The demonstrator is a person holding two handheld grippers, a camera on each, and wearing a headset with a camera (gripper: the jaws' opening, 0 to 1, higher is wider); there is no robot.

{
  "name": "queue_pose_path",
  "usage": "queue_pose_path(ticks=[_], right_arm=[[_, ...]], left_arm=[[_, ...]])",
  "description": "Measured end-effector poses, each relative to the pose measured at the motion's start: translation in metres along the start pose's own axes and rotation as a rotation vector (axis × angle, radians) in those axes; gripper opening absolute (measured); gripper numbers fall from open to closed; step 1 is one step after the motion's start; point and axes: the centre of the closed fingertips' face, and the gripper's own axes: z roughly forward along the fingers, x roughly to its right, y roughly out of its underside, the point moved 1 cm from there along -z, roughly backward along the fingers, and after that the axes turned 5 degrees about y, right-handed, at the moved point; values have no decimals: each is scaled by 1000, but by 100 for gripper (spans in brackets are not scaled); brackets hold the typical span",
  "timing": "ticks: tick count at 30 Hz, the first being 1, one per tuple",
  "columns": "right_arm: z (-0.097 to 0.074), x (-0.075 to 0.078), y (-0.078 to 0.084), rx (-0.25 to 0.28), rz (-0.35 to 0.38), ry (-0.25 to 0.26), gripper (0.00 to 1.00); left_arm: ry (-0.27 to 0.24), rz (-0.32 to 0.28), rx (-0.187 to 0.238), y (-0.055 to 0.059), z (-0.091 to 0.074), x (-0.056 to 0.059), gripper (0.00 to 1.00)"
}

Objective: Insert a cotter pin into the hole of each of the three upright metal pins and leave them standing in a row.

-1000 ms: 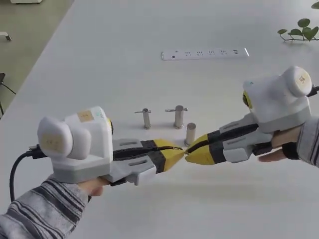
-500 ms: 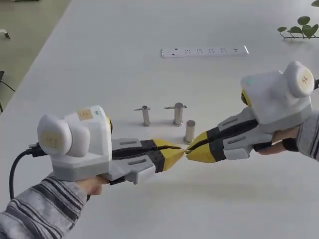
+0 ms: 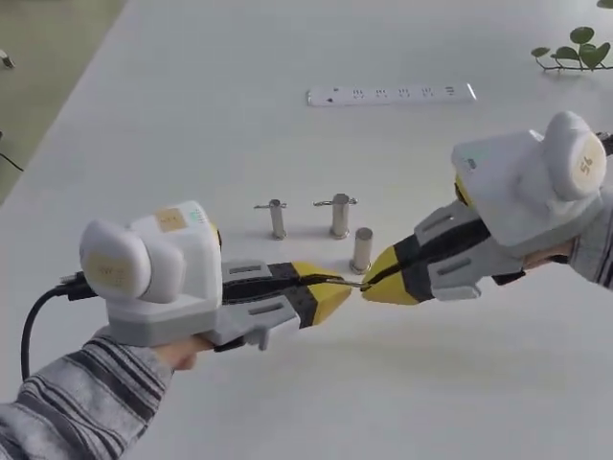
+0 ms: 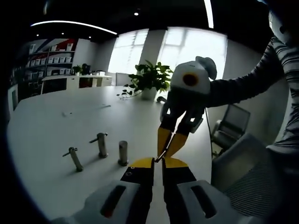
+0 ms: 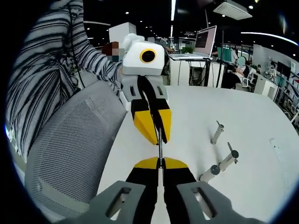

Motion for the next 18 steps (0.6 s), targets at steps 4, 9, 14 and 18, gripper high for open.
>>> queue_pose_path(ticks=[4,9,14,18], right_arm=[[-4,9,6,-13,1,34,0],[-12,22,16,-24,12,71,0],[-18,35,28,-48,18,104,0],[-21,45,39,-69,23,123,0]], left_arm=[[-38,29,-6,2,4,-7,16],[-95,63,-1,-1,8,-17,26],[-144,81,1,-2,14,-27,33],[-209,101,6,-2,20,-36,34]])
